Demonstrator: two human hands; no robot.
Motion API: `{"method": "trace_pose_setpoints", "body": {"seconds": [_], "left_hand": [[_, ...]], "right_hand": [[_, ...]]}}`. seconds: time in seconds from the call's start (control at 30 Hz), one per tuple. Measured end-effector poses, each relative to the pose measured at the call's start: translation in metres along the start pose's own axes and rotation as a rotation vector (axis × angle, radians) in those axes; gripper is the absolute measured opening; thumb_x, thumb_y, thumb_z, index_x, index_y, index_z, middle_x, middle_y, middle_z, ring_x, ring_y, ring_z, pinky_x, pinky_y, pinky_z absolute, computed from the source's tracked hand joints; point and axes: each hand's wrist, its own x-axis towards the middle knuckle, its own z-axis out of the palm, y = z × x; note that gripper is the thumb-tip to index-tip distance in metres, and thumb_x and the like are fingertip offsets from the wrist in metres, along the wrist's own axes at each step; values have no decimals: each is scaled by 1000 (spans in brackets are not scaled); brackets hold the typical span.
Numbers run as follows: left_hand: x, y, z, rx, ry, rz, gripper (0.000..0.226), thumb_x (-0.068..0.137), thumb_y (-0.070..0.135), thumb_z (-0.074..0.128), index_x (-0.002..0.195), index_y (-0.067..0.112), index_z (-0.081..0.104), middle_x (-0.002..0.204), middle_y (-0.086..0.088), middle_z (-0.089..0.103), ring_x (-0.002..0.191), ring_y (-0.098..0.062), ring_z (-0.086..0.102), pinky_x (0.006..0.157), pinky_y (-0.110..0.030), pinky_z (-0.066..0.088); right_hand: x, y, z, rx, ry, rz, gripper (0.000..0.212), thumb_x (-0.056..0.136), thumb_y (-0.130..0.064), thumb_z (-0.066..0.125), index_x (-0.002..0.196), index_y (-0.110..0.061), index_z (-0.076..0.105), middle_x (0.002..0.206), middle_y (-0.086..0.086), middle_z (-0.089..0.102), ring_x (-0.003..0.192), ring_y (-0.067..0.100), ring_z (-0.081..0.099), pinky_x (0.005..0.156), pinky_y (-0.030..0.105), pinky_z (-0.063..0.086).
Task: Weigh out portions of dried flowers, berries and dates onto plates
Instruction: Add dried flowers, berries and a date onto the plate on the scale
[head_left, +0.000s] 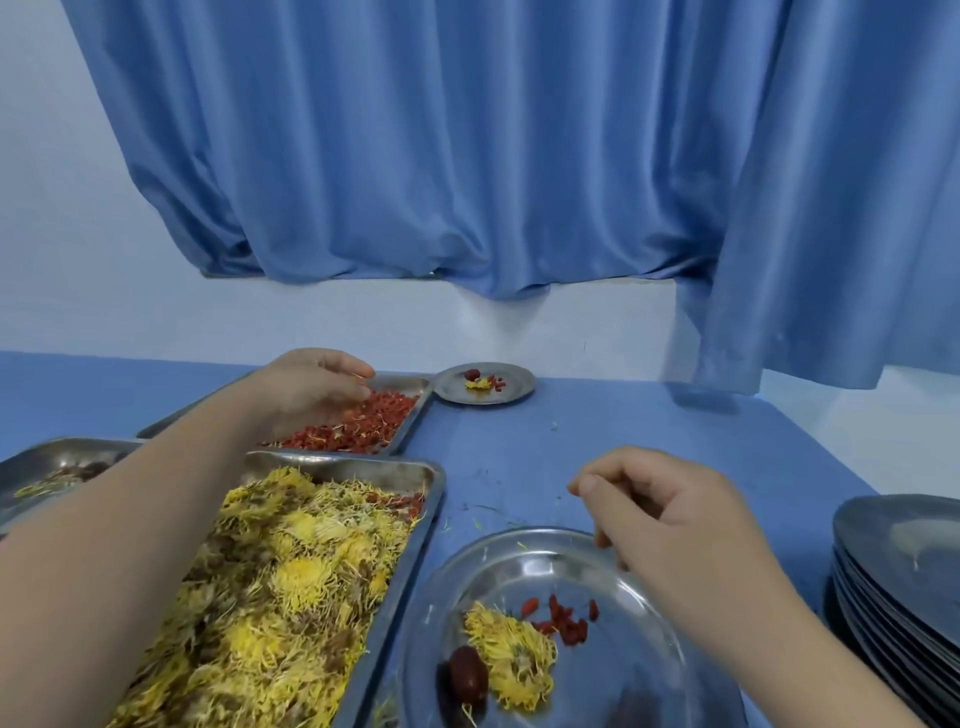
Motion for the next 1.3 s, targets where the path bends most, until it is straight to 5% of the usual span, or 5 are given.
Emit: {"method": "trace_pose_setpoints", "body": {"seconds": [0.17,0.4,0.47,0.7,1.3], "left_hand": [[38,-33,-6,335,254,26,21,79,17,80,93,5,71,77,-9,68,62,-18,60,54,-25,47],[57,-59,-4,686,58,-70,46,89,51,62,122,18,66,134,-8,59,119,-27,55,106,-46,40],[57,-62,-5,633,76,3,13,90,28,68,102,27,70,129,-7,63,112,-21,58,100,-40,43],[57,-57,-9,566,71,-6,42,77,-19,54,89,18,71,113,-22,67,86,-30,60,72,-39,49],[53,-55,8,374,59,-96,29,96,33,58,120,18,61,118,-1,64,100,-20,66,79,-35,52]], "right_hand": [[4,15,-3,-52,-7,38,12,76,-34,56,75,-27,66,62,6,59,48,8,46,49,20,40],[3,22,-5,-130,-16,19,10,75,-33,54,75,-30,64,62,3,60,53,13,49,51,16,38],[2,21,-5,-139,-27,5,8,77,-30,56,76,-30,64,60,2,58,54,15,50,51,17,38],[2,24,-8,-248,-43,-65,12,80,-31,54,72,-29,63,54,-12,56,54,7,50,51,17,40],[8,24,-18,-491,-91,-197,16,88,-31,49,79,-24,61,54,-5,53,56,11,50,51,27,42]]}}
